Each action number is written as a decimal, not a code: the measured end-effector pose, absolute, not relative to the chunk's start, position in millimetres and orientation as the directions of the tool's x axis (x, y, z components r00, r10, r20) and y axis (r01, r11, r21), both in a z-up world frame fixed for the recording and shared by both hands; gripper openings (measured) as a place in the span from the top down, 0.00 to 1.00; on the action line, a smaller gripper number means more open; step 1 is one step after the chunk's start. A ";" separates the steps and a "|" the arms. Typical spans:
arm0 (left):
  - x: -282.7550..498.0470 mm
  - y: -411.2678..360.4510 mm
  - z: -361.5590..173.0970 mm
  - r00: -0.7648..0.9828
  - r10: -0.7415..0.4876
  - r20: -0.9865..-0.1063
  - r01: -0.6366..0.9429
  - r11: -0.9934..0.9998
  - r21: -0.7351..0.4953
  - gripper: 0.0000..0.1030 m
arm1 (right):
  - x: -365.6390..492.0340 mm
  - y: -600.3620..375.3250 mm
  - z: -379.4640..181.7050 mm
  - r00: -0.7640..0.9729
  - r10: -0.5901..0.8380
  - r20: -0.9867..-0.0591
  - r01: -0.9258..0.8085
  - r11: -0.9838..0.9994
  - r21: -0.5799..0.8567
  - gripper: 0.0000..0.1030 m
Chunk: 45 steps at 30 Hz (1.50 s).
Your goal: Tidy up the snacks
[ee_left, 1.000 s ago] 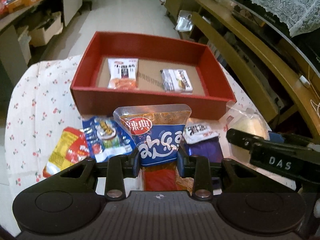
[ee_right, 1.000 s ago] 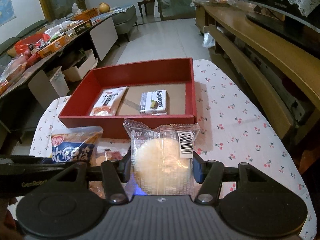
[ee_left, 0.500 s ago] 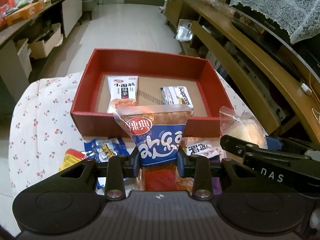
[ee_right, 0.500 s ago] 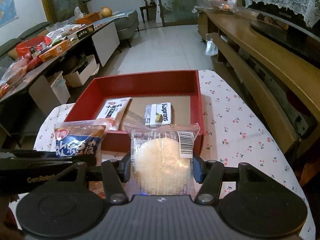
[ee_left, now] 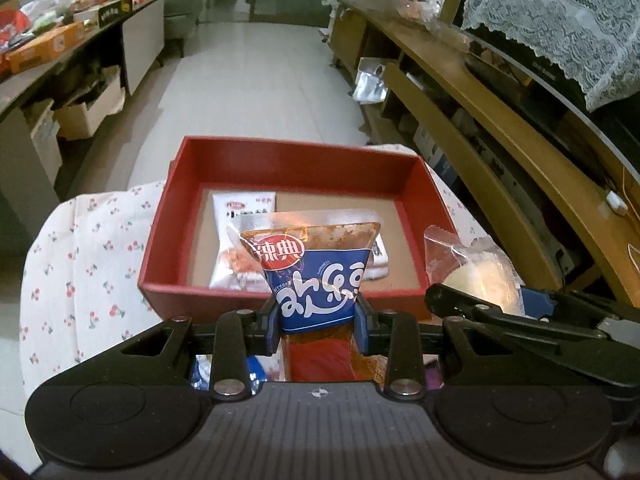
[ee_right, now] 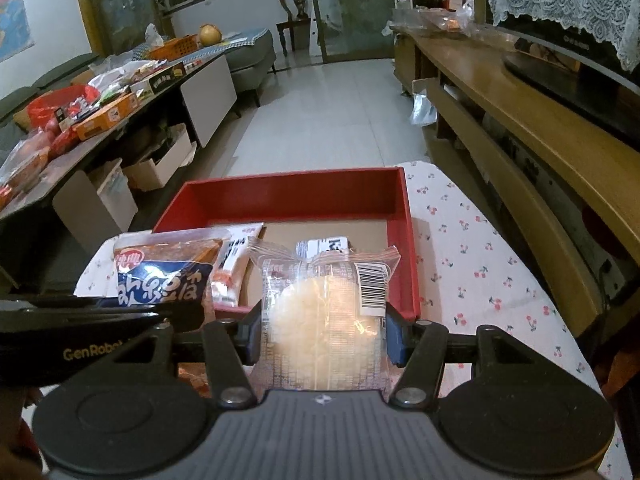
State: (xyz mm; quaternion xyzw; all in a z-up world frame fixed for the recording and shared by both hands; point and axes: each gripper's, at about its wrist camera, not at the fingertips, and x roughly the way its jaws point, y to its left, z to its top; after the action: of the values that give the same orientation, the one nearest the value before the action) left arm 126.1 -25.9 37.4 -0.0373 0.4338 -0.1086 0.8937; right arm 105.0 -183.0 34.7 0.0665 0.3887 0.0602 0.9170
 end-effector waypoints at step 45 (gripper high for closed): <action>230.2 -33.7 -14.2 0.548 -0.070 -0.834 0.084 0.996 -0.028 0.59 | 229.5 -169.3 -30.9 0.624 0.113 -0.773 -0.053 0.993 0.103 0.38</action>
State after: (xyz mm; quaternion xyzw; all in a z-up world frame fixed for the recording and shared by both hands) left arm 230.2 -33.7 -14.2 0.0073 0.4735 -0.0436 0.8797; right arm 229.5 -169.3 -30.9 0.0352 0.4310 0.0461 0.9005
